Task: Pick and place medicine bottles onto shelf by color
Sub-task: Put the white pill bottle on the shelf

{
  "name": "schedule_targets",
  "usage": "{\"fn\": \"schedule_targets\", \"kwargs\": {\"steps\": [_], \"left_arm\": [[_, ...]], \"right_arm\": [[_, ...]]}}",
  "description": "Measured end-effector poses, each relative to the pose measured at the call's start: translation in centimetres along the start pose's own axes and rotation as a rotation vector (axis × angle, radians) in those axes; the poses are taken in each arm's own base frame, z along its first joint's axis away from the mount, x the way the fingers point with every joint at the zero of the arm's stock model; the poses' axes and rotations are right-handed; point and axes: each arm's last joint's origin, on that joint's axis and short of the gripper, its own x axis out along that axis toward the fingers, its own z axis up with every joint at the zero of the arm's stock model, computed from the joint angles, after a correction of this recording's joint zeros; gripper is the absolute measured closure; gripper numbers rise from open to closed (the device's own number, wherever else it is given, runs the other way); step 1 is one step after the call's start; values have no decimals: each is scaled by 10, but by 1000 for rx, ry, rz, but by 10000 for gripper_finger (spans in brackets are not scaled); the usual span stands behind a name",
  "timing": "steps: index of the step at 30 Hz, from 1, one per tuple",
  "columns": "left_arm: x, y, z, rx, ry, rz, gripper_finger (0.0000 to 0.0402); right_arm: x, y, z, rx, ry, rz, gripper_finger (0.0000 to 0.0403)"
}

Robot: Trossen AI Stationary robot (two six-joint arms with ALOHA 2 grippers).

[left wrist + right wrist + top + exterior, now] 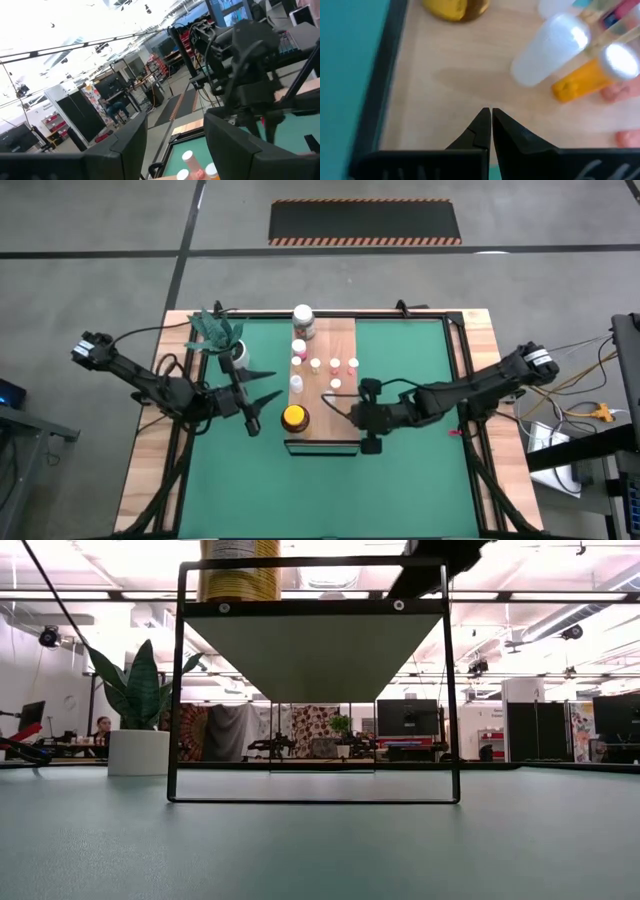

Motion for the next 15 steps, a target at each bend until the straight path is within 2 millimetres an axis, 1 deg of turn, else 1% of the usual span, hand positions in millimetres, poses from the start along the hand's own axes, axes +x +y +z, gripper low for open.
{"fn": "schedule_targets", "kwargs": {"steps": [4,8,15], "left_arm": [[2,-3,-1,16,7,-6,224],[2,-3,-1,15,6,-5,224],[2,-2,1,4,-8,3,223]], "right_arm": [[2,-5,5,-22,-56,-12,394],[3,-11,10,-45,-74,-25,394],[8,-24,16,-36,-149,-56,394]]}}
